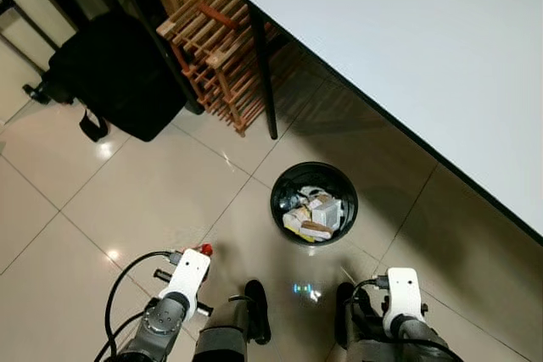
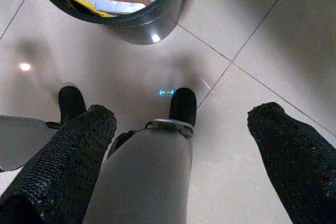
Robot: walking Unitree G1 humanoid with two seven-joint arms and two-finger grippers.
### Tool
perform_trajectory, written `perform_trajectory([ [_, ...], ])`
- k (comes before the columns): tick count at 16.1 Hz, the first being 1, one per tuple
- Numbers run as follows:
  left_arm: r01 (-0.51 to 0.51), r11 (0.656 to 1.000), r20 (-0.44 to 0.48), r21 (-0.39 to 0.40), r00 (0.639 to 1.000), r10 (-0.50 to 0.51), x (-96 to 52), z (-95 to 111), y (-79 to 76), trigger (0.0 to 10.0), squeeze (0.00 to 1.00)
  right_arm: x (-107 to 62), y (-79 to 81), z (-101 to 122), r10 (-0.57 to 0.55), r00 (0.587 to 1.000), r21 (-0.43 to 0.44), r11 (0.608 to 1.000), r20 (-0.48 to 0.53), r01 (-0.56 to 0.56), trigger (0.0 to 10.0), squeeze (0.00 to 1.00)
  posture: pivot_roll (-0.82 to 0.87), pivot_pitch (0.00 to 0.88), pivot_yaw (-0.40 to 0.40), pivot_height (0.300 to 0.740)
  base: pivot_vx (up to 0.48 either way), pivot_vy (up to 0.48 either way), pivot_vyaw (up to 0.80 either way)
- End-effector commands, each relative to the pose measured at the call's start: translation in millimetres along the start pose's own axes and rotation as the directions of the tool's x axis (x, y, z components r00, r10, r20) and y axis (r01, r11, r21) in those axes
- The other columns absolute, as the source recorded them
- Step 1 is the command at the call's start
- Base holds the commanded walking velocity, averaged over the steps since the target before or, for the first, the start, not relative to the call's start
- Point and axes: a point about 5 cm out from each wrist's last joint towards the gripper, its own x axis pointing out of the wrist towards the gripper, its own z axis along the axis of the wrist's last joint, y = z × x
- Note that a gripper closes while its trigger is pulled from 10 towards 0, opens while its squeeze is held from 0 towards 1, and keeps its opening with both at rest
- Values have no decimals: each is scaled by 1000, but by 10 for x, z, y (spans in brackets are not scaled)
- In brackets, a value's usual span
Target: Picking trash to rubbish bin
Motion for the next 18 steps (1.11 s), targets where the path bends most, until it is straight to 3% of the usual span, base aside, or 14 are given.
perform_trajectory([
  [1, -8, 1000, -69, -12, 998, 8, -75, -193, 6, 10000, 0, -54, 35, -187, 12, 998, 13, 1000, -68, -11, 10000, 0, 42, 359, 137, 740, 0, 0, 0],
  [6, -5, 1000, -67, -7, 998, 5, -70, -183, 5, 10000, 0, -49, 49, -181, 17, 997, 13, 1000, -70, -16, 10000, 0, 41, 356, 138, 740, 0, 0, -416],
  [18, -6, 1000, -75, 5, 997, 6, -74, -195, 7, 10000, 0, -46, 61, -183, 24, 997, 3, 1000, -76, -24, 10000, 0, 39, 344, 139, 740, 291, 0, -48],
])
